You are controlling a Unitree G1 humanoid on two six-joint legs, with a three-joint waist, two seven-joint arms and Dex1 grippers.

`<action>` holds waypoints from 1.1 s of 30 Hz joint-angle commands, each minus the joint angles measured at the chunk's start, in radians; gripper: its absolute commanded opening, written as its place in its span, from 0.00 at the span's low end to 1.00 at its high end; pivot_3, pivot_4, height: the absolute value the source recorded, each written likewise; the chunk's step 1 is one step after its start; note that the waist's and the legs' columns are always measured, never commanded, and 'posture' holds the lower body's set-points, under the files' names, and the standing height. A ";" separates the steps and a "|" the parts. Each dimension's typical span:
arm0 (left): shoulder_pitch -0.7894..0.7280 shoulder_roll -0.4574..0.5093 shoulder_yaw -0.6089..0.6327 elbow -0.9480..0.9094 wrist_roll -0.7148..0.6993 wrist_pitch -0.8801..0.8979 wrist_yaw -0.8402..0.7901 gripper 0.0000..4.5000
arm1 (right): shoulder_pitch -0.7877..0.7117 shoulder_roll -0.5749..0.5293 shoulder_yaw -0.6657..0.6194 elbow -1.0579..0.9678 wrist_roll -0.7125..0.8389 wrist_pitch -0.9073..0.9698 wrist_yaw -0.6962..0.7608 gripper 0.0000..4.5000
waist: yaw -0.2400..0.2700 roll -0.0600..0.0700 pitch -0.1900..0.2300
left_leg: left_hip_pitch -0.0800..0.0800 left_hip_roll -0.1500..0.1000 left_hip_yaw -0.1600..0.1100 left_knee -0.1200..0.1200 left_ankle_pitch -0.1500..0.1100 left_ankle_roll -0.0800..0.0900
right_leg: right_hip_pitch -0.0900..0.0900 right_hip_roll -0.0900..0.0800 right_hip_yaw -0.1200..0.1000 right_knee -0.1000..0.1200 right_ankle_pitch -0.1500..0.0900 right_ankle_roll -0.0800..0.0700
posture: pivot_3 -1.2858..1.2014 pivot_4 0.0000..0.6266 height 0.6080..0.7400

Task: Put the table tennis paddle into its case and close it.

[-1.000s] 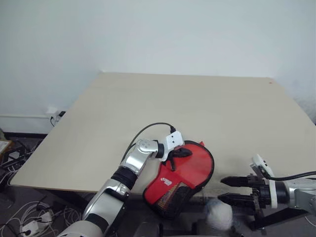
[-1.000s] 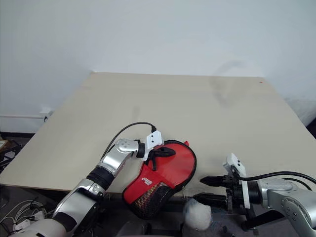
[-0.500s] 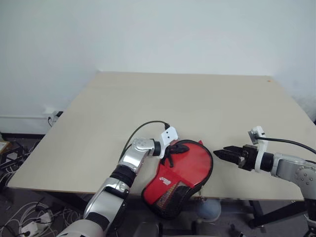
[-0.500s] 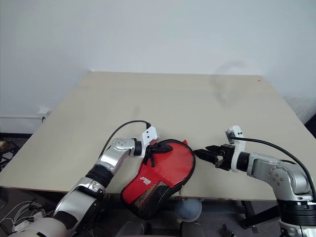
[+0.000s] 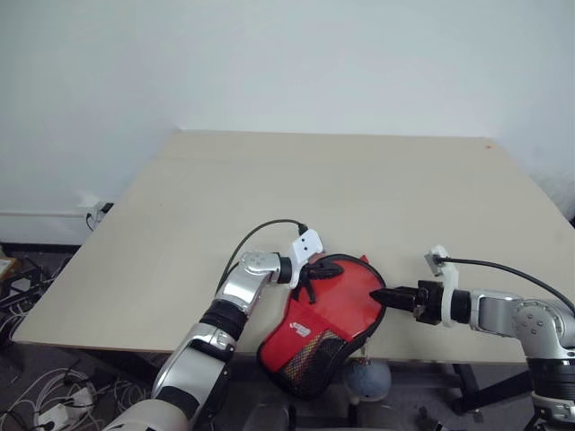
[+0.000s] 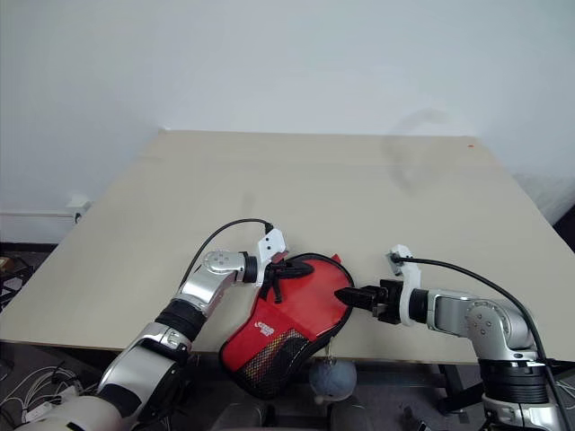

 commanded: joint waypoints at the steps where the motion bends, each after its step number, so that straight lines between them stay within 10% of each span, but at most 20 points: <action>1: -0.006 -0.004 0.035 -0.012 -0.024 0.011 0.007 0.00 | -0.034 0.017 -0.005 -0.001 -0.001 0.003 -0.004 0.99 | -0.001 0.000 0.000 | 0.000 0.000 0.000 0.000 0.000 0.000 | 0.000 0.000 0.000 0.000 0.000 0.000 | 0.52 0.00 1.00; 3: -0.009 -0.009 0.048 -0.016 -0.038 0.016 0.010 0.00 | -0.036 0.026 0.001 -0.001 -0.004 0.004 -0.007 0.99 | -0.001 0.000 0.000 | 0.000 0.000 0.000 0.000 0.000 0.000 | 0.000 0.000 0.000 0.000 0.000 0.000 | 0.52 0.00 1.00; 19: -0.016 -0.025 0.083 -0.022 -0.061 0.026 0.024 0.00 | -0.097 0.066 -0.032 0.058 -0.082 -0.051 -0.028 0.03 | -0.016 0.000 0.000 | -0.002 0.000 0.000 0.000 0.000 0.000 | -0.002 0.000 0.000 0.000 0.000 0.000 | 0.52 0.00 1.00; 33: -0.019 -0.030 0.085 -0.017 -0.063 0.026 0.026 0.00 | -0.231 0.108 -0.113 0.221 -0.159 -0.186 -0.111 0.01 | -0.019 0.001 0.000 | -0.002 0.000 0.000 0.000 0.000 0.000 | -0.002 0.000 0.000 0.000 0.001 0.000 | 0.52 0.00 1.00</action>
